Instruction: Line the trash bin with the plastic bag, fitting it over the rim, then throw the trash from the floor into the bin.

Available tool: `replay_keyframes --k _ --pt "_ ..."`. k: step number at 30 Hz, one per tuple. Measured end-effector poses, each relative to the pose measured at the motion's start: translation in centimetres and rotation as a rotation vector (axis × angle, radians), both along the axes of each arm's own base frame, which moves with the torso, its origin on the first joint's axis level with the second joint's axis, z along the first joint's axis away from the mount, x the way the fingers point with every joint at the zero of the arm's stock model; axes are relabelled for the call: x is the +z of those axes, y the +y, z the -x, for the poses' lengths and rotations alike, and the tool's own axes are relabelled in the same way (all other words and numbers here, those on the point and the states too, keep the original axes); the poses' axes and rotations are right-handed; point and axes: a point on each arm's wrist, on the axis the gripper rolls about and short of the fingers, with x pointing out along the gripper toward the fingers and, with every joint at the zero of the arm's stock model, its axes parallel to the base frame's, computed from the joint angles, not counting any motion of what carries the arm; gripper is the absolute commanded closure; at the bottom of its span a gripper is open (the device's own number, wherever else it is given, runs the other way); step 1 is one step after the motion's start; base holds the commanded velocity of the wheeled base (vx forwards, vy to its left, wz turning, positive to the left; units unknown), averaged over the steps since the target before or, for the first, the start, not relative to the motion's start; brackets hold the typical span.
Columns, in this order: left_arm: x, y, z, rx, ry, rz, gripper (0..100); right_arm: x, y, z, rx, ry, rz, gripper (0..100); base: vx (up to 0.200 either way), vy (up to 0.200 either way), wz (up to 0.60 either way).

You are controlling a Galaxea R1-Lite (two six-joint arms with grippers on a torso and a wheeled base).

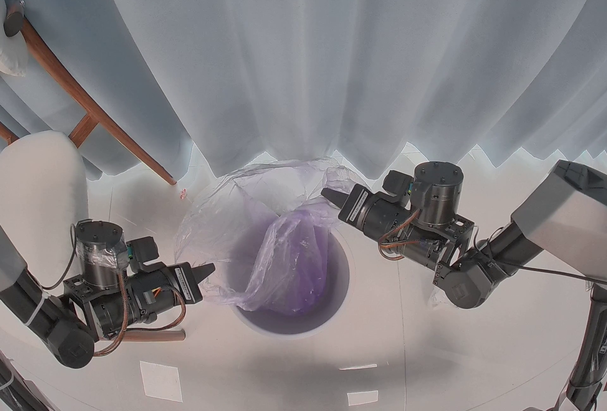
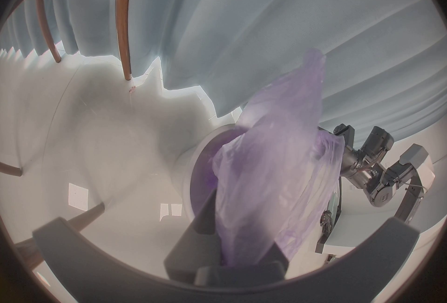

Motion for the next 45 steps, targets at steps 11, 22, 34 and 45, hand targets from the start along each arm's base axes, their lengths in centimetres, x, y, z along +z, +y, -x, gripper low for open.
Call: replay_keyframes --k 11,22,34,45 --pt "-1.4 -0.2 -5.8 0.074 0.010 0.029 100 -1.9 -1.2 -3.4 -0.045 0.008 -0.004 100 0.000 0.000 0.00" --pt "-4.2 1.7 -7.6 0.151 0.083 0.010 100 -5.1 -2.8 -2.1 -0.042 0.053 0.016 100 0.000 0.000 0.00" --pt "-5.0 2.7 -5.6 0.170 0.081 0.016 100 -8.5 -4.2 0.5 -0.026 0.096 0.037 100 0.000 0.000 0.00" --pt "-5.6 2.4 -3.9 0.165 -0.033 0.074 100 -8.9 -5.1 3.3 -0.010 0.100 0.009 100 0.000 0.000 0.00"
